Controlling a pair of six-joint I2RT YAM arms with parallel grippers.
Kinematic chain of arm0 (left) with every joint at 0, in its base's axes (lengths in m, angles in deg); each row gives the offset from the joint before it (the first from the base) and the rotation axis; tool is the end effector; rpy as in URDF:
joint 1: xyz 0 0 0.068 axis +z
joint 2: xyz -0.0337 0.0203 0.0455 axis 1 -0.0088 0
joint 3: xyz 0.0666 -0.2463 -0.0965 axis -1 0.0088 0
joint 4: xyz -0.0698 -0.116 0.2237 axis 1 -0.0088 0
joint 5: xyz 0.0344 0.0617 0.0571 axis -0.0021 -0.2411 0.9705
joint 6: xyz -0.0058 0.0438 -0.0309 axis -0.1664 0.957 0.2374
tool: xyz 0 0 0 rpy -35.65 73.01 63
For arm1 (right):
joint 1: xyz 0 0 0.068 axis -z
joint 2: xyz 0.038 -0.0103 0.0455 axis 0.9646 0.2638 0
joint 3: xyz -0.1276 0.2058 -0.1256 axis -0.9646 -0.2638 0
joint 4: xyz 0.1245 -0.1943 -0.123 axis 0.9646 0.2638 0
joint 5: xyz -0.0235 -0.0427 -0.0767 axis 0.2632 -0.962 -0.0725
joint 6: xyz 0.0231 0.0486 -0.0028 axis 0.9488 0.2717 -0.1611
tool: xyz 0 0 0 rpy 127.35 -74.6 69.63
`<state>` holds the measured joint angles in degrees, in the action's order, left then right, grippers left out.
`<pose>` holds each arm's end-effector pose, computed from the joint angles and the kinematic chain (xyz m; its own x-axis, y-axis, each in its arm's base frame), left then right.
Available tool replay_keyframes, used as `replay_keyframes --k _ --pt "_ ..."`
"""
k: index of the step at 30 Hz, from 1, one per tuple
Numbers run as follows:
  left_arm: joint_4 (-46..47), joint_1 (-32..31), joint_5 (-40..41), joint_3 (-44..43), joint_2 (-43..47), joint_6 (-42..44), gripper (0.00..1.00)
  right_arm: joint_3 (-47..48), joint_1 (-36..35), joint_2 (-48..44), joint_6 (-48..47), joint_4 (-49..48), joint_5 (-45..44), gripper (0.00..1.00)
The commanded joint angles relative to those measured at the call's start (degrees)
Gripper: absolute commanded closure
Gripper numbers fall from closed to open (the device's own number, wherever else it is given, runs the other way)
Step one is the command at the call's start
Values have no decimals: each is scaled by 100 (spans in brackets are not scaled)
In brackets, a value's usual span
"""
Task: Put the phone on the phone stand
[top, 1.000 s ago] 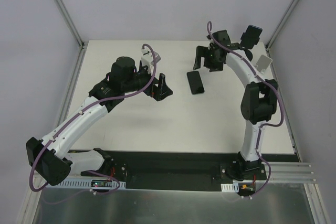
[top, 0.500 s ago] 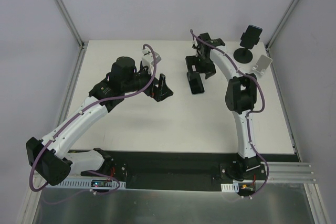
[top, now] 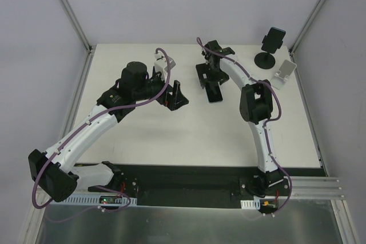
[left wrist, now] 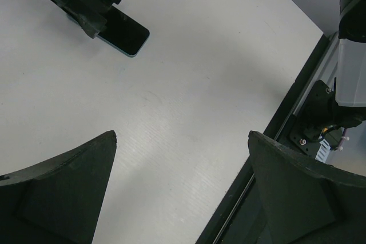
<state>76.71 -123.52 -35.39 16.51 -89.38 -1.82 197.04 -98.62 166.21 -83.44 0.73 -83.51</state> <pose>0.2155 -0.1638 0.3811 -0.3536 0.0600 -0.9335 0.8007 0.5354 -0.2689 0.4720 0.2074 0.1996 -0.7425 -0.5192 -0.4232 -0.5224 0.8443 -0.1193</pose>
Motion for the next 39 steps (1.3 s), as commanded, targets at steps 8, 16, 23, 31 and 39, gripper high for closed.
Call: replay_keyframes --k 8,16,23,31,39 --pt "168 18 -131 -27 -43 12 3 123 19 406 -151 -220 -185 3" --pt "159 18 -157 -27 -88 3 4 -36 19 502 -55 -123 -282 10" --pt "168 18 -157 -27 -132 3 3 17 28 564 59 -132 -369 40" --pt "168 18 -69 -10 -149 29 4 -1079 19 -524 279 -1360 -984 89" --pt "159 18 -113 -18 -140 11 3 -3522 37 -2185 437 -3584 -1626 99"
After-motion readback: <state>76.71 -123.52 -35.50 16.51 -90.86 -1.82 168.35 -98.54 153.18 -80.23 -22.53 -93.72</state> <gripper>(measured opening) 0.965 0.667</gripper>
